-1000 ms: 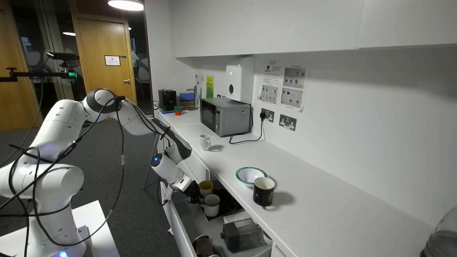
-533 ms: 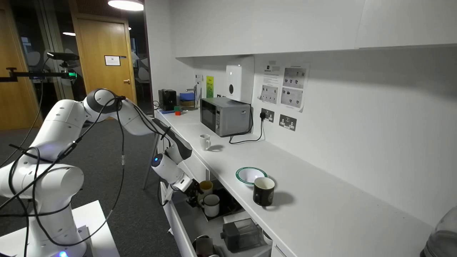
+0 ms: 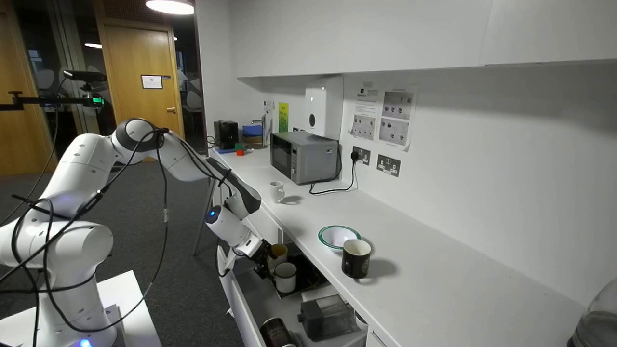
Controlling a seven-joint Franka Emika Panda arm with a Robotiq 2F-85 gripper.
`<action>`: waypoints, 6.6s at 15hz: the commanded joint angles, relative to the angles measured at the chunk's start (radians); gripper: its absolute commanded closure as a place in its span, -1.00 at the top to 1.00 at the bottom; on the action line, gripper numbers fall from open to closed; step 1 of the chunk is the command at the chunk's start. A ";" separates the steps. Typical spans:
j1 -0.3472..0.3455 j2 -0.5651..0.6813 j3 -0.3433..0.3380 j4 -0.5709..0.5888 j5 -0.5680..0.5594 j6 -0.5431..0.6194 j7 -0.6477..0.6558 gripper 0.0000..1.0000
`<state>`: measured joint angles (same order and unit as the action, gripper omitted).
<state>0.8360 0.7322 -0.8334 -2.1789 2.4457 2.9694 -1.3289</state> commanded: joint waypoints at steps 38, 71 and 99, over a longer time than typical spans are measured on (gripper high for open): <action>0.284 -0.605 -0.481 -0.345 -1.150 0.088 0.696 1.00; -0.635 -0.660 0.542 -0.382 -1.662 0.204 1.426 1.00; -0.712 -0.452 0.549 -0.030 -1.531 0.204 1.394 1.00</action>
<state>0.1515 0.2360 -0.2989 -2.2690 0.8933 3.1540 0.0760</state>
